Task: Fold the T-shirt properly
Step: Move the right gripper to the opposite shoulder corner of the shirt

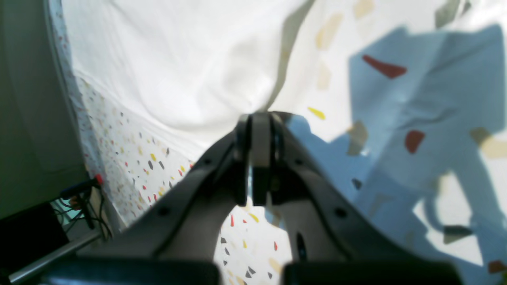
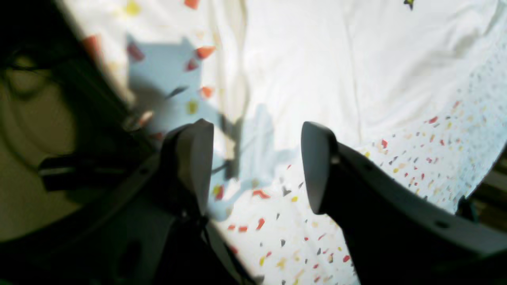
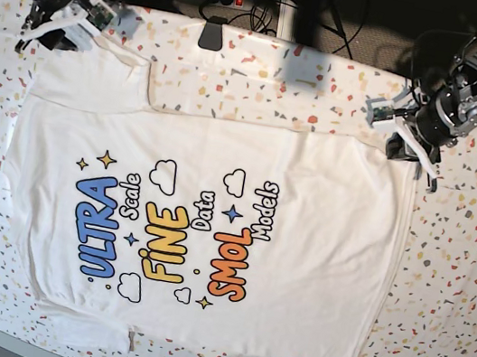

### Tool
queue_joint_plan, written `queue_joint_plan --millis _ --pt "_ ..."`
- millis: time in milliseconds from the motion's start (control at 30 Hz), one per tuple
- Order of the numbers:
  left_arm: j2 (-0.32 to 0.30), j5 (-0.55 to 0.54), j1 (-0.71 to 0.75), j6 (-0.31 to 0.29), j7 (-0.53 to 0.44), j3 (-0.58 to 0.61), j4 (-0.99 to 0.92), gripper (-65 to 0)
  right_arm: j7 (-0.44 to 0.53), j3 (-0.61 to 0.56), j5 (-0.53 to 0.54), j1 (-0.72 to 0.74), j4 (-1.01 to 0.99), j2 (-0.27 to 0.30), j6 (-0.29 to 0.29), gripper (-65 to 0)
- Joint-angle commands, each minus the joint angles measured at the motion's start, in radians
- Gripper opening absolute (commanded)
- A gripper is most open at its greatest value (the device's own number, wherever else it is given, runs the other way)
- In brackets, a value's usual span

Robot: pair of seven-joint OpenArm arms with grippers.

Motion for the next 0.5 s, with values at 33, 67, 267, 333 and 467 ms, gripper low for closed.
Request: queue_joint_plan --millis 33,67,267,333,467 --pt "-0.014 0.000 -0.006 0.013 -0.006 -0.006 0.017 -65.0 0.001 -0.014 -0.011 0.040 -0.030 0.014 -0.027 -29.5" --pt "-0.014 0.000 -0.006 0.013 -0.005 -0.006 0.017 -65.0 0.002 -0.024 -0.011 0.057 -0.053 0.014 -0.027 -29.4" --pt "-0.014 0.000 -0.006 0.013 0.036 -0.006 0.017 -65.0 0.004 -0.044 -0.010 0.124 -0.144 0.015 -0.027 -29.5" --pt "-0.014 0.000 -0.006 0.013 0.039 -0.006 0.017 -65.0 0.008 -0.044 0.019 0.122 -0.139 0.014 -0.026 -29.5" --pt "-0.014 0.000 -0.006 0.013 0.046 -0.006 0.017 -65.0 0.007 -0.044 0.062 0.120 -0.082 0.015 -0.026 -29.5"
